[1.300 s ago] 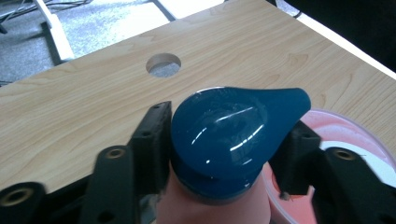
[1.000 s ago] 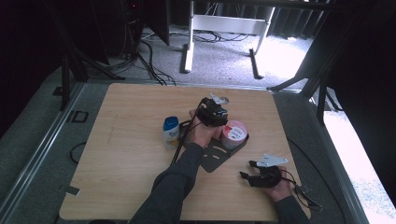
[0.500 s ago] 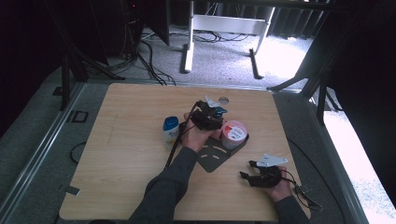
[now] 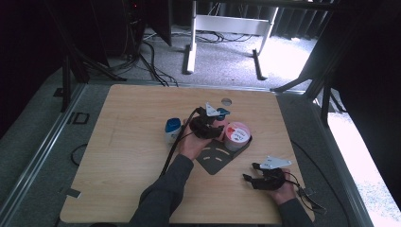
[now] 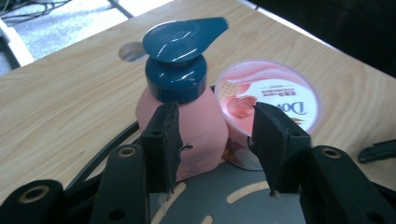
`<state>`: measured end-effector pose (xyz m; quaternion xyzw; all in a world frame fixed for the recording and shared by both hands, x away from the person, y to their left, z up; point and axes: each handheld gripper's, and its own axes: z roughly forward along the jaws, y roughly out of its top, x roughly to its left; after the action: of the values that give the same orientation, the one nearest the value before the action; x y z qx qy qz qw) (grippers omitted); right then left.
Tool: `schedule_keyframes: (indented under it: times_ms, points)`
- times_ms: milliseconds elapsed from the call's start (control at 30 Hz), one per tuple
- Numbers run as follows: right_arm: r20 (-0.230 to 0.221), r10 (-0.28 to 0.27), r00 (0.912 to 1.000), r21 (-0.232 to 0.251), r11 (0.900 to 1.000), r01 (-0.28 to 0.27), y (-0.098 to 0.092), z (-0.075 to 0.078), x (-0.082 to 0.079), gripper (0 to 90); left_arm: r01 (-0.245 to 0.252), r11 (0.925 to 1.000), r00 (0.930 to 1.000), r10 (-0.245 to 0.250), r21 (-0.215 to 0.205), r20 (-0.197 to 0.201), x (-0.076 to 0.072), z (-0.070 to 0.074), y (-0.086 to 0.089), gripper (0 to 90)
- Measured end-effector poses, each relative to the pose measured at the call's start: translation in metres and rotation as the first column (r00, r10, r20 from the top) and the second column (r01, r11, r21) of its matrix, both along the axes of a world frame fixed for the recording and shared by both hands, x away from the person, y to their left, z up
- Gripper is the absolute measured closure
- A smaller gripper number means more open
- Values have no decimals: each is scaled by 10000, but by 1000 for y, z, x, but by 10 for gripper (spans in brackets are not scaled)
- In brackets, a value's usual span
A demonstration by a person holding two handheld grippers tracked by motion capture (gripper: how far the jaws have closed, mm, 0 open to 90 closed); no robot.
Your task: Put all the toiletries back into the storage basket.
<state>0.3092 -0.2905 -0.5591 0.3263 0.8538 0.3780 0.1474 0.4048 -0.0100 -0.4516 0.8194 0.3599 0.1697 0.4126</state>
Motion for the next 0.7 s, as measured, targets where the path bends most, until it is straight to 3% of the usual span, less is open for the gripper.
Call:
schedule_keyframes:
  times_ms: [200, 367, 467, 700]
  points:
    - [0, -3, 10000, 0, 10000, 3, 0, 0, 0, 354, 564, 9983, 9984, -564, -174, -17, -9, 5, 10, 565]
    - [3, -3, 10000, 0, 10000, 3, 0, 0, 0, 354, 1015, 9936, 9943, -1030, -503, -277, -14, 4, 18, 569]
    - [10, -2, 10000, 0, 10000, 2, 0, 0, 0, 354, 1112, 9923, 9928, -1134, -544, -394, -17, 3, 22, 578]
    - [11, -1, 10000, 0, 10000, 1, 0, 0, 0, 354, 1207, 9900, 9922, -1227, -735, -233, -25, 7, 31, 578]
